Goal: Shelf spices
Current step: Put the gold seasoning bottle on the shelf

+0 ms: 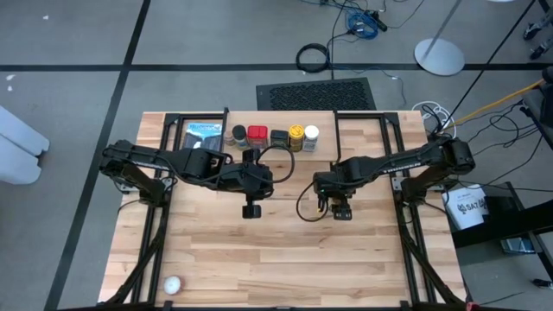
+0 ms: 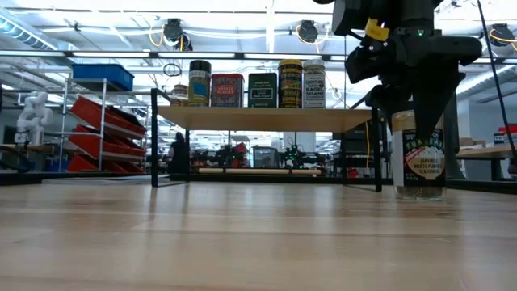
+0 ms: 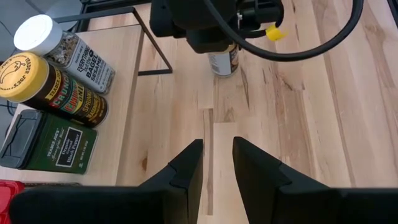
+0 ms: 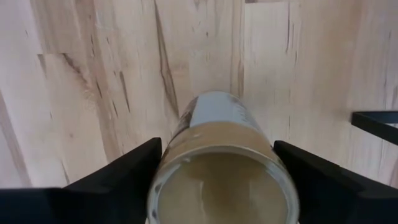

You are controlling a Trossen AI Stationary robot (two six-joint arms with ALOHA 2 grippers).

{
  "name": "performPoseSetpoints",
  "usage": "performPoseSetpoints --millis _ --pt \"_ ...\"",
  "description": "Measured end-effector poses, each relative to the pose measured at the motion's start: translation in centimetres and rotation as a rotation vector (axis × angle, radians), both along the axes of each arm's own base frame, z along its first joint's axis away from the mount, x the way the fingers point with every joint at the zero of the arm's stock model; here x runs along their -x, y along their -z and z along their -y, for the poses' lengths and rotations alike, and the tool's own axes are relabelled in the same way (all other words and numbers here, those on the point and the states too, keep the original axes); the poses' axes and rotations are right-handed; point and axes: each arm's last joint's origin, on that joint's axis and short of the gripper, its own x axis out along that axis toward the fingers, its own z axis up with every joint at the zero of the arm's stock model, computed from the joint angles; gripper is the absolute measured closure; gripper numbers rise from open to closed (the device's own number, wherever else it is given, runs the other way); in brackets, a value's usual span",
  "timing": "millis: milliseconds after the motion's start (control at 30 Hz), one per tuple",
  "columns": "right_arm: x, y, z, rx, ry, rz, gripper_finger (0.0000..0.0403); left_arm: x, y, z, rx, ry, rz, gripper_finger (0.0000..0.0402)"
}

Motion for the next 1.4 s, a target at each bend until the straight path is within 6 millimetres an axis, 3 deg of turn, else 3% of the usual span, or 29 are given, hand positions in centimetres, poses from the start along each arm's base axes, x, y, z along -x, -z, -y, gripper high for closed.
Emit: performPoseSetpoints --millis 233,633,933,1133,1400 --pt "-0.1 0.1 0.0 0.002 0.005 0.002 0.0136 0.0 0.0 0.0 0.0 0.0 0.0 0.0304" --pt "-0.1 0.0 -0.1 -0.014 0.044 -0.003 0.0138 0.0 0.0 0.0 0.004 -0.004 0.001 0.0304" --pt "-0.6 -1.7 -0.3 -0.065 0.042 -0.005 0.0141 0.0 0.0 0.0 0.004 -0.004 0.0 0.0304" --pt "-1.0 -3.9 -0.3 -0.064 0.041 0.016 0.014 0.0 0.0 0.0 0.003 -0.004 -0.004 0.0304" --pt "-1.9 -10.2 -0.2 -0.033 0.022 0.156 0.014 0.1 0.1 0.0 0.003 -0.005 -0.008 0.0304"
